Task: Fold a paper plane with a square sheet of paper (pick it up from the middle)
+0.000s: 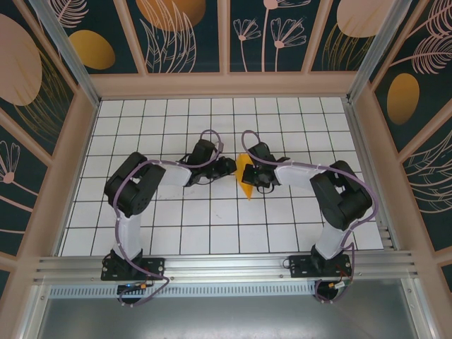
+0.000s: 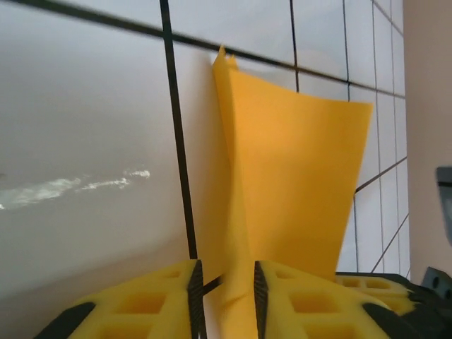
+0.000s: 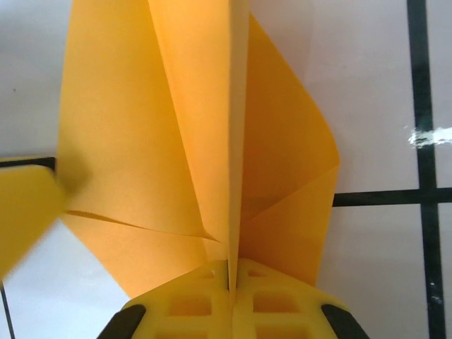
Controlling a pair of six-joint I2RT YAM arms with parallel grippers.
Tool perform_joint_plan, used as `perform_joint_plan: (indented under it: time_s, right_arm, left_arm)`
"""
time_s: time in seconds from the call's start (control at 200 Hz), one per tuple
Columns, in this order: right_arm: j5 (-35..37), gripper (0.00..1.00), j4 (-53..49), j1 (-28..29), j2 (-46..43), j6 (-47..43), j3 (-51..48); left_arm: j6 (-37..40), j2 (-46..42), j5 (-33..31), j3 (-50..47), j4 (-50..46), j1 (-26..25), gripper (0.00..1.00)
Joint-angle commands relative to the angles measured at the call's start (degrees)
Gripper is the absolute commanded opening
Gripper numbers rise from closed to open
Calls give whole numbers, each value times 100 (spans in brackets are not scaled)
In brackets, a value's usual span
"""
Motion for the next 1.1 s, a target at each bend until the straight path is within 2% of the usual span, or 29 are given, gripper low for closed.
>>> perform_joint_plan:
  time_s: [0.0,0.175,0.31,0.485,0.741,1.091]
  right_arm:
    - [367,2,-501,39,31,-115,358]
    - [789,2,-867,-100,118,-410,937]
    - [884,2,-971,-300,380,-625,1407]
    - [1005,2,-1097,-637,916,-929,2152]
    - [1179,7,-1457,-768,1871,-1189,3181]
    - [1431,14,-1846,-685,2561,-1170,3730]
  left_arm:
    - [81,-692,-328,-69,-280,229,35]
    - [327,-1503,-1092,-381,-963,563,50]
    - [590,-2225,-2009,-622,-1609,707,71]
    - [837,-2846,-2858,-950,-2020,761,88]
    - [960,-3071,-3184,-1151,-2261,765,94]
    - [987,-3041,-3190,-1249,-2244,769,95]
